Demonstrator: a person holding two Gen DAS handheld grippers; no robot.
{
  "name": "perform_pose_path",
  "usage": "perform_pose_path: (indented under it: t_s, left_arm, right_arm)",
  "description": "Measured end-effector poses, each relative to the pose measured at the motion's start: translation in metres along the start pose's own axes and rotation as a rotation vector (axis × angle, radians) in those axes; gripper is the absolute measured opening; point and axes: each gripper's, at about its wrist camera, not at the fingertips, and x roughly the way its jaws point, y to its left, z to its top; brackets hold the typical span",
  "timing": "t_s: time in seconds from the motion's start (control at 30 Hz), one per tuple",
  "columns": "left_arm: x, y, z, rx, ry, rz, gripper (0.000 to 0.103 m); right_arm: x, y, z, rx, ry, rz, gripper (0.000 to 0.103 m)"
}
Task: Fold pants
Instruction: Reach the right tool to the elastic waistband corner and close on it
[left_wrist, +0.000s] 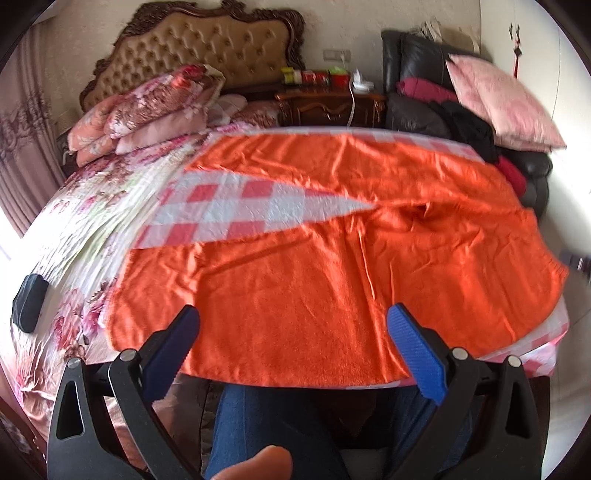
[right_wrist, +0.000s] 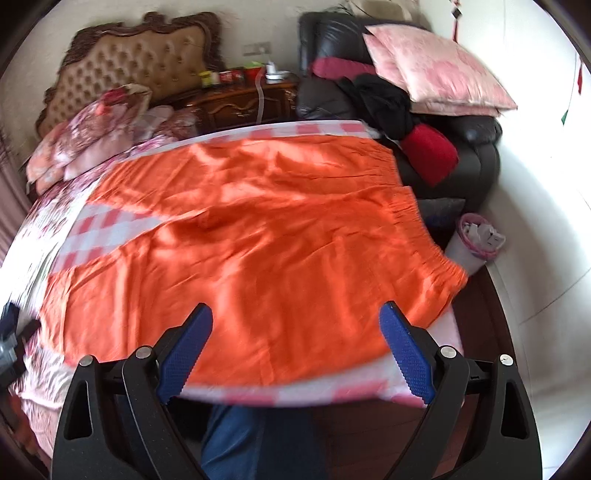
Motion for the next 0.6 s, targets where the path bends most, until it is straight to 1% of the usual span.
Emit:
perform_pose_path:
  t_s: [0.07,0.13,0.2,0.27,0.3,0.37,0.43,0.47,0.53,0.6]
  left_arm:
    - [0.025,-0.005,0.000,0.012,0.051,-0.029,0.101]
    - [0.044,-0.005,0.000,0.004,0.086,-0.056,0.101]
    - [0.057,-0.003,0.001,-0.014,0.100,-0.069,0.101]
    - [0.066,0.000,0.003,-0.035,0.103,-0.077,0.101]
    - [0.071,0.002,0.004,-0.046,0.108,-0.080,0.101]
    - [0.080,0.010,0.007,-0.078,0.126,-0.093,0.101]
    - [0.087,0.020,0.011,-0.109,0.138,-0.112,0.101]
    - [0.090,0.027,0.015,-0.128,0.141,-0.115,0.101]
    - [0.095,0.037,0.024,-0.141,0.140,-0.102,0.101]
    - [0.099,0.045,0.034,-0.144,0.140,-0.080,0.101]
  right_arm:
    - [0.024,-0.025,0.030,0.020,0.026,-0.009,0.089]
    - [0.049,-0.048,0.065,0.027,0.052,-0.054,0.089]
    - [0.072,-0.064,0.100,0.018,0.068,-0.077,0.089]
    - [0.106,-0.077,0.140,-0.002,0.115,-0.064,0.089]
    - [0.131,-0.080,0.163,-0.020,0.155,-0.033,0.089]
    - [0.163,-0.081,0.191,-0.069,0.184,-0.053,0.089]
    - [0.198,-0.077,0.218,-0.142,0.209,-0.101,0.089]
    - [0.211,-0.074,0.228,-0.168,0.218,-0.102,0.089]
    - [0.238,-0.067,0.248,-0.232,0.223,-0.104,0.089]
    - [0.261,-0.062,0.260,-0.281,0.230,-0.139,0.089]
